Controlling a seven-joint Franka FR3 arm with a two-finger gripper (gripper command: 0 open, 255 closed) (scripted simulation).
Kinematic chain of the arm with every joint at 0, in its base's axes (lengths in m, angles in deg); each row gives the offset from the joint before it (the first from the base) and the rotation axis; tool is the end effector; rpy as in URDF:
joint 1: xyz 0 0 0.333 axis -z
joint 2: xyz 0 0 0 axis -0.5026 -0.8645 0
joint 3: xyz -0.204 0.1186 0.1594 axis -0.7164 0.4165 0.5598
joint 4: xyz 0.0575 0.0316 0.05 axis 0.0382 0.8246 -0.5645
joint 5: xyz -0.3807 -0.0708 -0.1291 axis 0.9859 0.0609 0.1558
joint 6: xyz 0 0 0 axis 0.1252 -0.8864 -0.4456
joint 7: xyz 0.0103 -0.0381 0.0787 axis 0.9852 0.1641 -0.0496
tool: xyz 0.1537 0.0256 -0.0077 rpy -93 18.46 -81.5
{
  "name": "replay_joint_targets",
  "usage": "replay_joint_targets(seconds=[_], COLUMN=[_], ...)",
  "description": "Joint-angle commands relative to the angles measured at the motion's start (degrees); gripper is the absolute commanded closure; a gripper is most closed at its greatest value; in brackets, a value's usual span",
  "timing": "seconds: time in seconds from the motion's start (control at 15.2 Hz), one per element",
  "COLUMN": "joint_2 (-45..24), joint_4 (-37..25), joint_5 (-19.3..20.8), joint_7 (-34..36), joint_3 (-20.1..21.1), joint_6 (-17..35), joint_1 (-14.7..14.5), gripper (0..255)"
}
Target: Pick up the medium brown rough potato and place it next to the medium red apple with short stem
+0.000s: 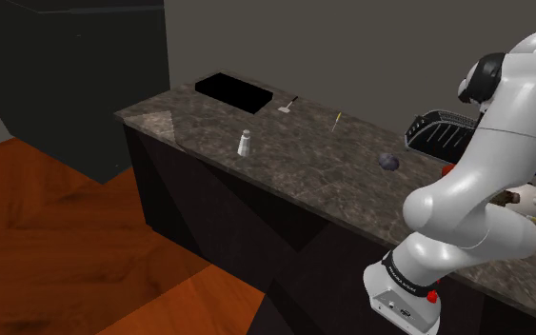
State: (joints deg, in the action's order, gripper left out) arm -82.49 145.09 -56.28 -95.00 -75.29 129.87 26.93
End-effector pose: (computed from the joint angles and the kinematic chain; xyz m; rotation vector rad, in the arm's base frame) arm 0.0280 -0.6787 0.3240 2.3496 -1.6763 -0.3298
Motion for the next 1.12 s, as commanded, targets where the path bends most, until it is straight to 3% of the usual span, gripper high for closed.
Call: replay_joint_targets(seconds=[0.0, 0.4, 0.66, 1.06], joint_2=[-2.52, -12.43, -21.46, -21.99], joint_4=[-3.38, -18.57, -34.22, -30.32], joint_5=[-1.49, -6.24, -9.28, -9.33], joint_7=[-2.88, -10.21, -14.11, -13.49], joint_3=[0.05, 1.28, 2.71, 2.92], joint_6=[-0.34, -4.10, -9.41, -5.22], joint_1=[2.83, 12.45, 20.27, 19.66], gripper=[255, 255, 255, 255])
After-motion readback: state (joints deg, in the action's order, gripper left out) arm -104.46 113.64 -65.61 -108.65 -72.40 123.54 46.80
